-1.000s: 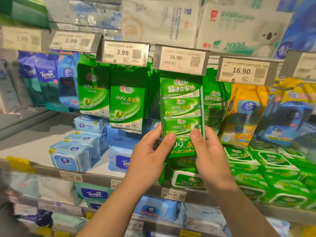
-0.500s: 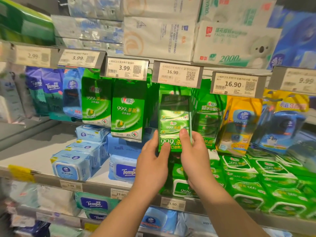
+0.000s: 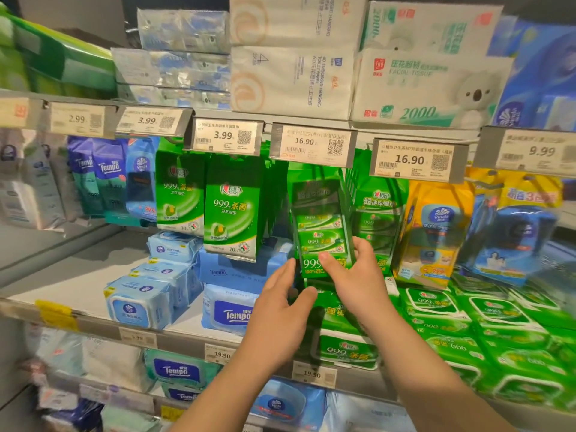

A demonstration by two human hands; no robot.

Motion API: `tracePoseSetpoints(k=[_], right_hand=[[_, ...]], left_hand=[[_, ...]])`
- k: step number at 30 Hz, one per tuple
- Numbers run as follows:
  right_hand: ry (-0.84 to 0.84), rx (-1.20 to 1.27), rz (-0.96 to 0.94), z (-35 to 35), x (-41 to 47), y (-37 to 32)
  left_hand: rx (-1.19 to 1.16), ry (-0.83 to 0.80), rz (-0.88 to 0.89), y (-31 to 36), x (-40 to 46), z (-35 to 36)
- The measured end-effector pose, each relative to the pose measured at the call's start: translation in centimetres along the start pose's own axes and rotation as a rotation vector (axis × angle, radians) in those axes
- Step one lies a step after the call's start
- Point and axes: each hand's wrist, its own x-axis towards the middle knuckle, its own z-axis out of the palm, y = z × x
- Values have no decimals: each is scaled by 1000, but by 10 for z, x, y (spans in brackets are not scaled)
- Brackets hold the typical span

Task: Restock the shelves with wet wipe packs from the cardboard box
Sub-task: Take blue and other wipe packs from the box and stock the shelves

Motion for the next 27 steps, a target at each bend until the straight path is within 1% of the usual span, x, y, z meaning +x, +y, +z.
tracePoseSetpoints(k=[4,7,10,16,19,22,27], right_hand=[[-40,-121,3,3,1,-1],[-8,-215,-18,10,-1,-3],[23,-218,-28,12,-6,-3],[-43,-203,10,7,-20,2],[-37,-179,-6,5,-36,6],[-53,-220,-45,5,-56,9],[-134,-315,-69,11,-87,17]], left_hand=[[41,3,1,3,-1,1],[63,4,4,4,-2,2],[82,10,30,0,-5,4],[87,54,4,-10,-17,4],[107,72,2,-14,-30,2],[162,99,-33,-23,-48,-3],[249,175,-124,-40,-86,-20]])
